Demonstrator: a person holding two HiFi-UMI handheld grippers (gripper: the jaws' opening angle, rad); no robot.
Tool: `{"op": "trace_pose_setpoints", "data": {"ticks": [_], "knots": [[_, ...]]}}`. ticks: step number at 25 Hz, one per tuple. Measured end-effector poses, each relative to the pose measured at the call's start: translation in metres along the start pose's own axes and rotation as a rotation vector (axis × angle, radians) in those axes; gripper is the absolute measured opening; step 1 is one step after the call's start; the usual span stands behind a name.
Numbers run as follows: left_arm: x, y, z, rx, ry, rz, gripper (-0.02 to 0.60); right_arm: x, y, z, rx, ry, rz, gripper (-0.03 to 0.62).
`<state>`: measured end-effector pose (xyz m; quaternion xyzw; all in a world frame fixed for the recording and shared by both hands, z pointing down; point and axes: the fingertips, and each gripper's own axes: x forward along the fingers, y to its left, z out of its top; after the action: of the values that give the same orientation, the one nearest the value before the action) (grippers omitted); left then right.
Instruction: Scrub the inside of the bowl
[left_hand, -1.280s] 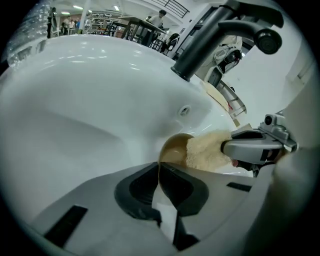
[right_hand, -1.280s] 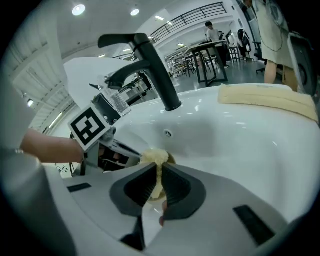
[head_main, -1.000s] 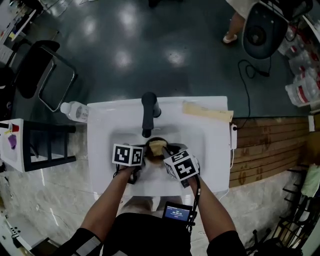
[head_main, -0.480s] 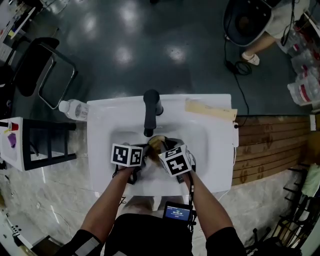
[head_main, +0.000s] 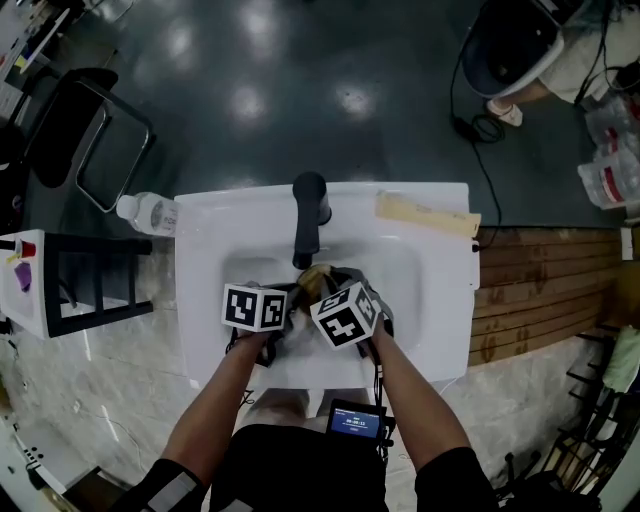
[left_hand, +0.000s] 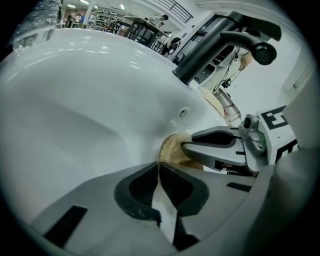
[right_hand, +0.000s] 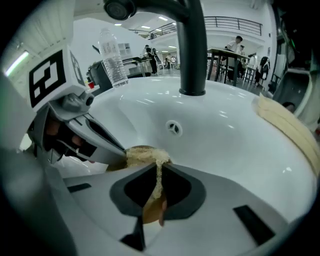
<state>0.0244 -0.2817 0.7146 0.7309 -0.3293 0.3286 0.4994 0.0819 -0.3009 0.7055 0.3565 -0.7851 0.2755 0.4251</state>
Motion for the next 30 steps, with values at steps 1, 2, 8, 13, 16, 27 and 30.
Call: {"op": "trace_pose_setpoints", "data": {"ticks": [1,2,8,13,16,27,30], "knots": [[0.000,0.001,0.000,-0.003,0.000,0.011,0.014,0.000,-0.002,-0.001,-0.033,0.012,-0.028,0.037],[0.000,0.001,0.000,-0.005,-0.001,0.025,0.014,0.000,-0.003,-0.001,-0.070,0.024,-0.056,0.037],[-0.002,0.002,0.005,-0.033,-0.030,0.049,0.014,0.000,-0.003,-0.012,-0.283,0.094,-0.145,0.037],[-0.002,0.002,0.007,-0.040,-0.035,0.042,0.012,-0.001,-0.001,-0.018,-0.392,0.138,-0.140,0.037],[-0.002,0.002,0.007,-0.046,-0.037,0.034,0.012,-0.001,0.002,-0.022,-0.447,0.168,-0.117,0.037],[0.001,0.005,0.010,-0.082,-0.046,0.019,0.012,-0.001,0.017,-0.031,-0.377,0.175,0.039,0.037],[0.001,0.005,0.009,-0.091,-0.046,0.020,0.012,-0.002,0.019,-0.030,-0.339,0.169,0.058,0.037]]}}
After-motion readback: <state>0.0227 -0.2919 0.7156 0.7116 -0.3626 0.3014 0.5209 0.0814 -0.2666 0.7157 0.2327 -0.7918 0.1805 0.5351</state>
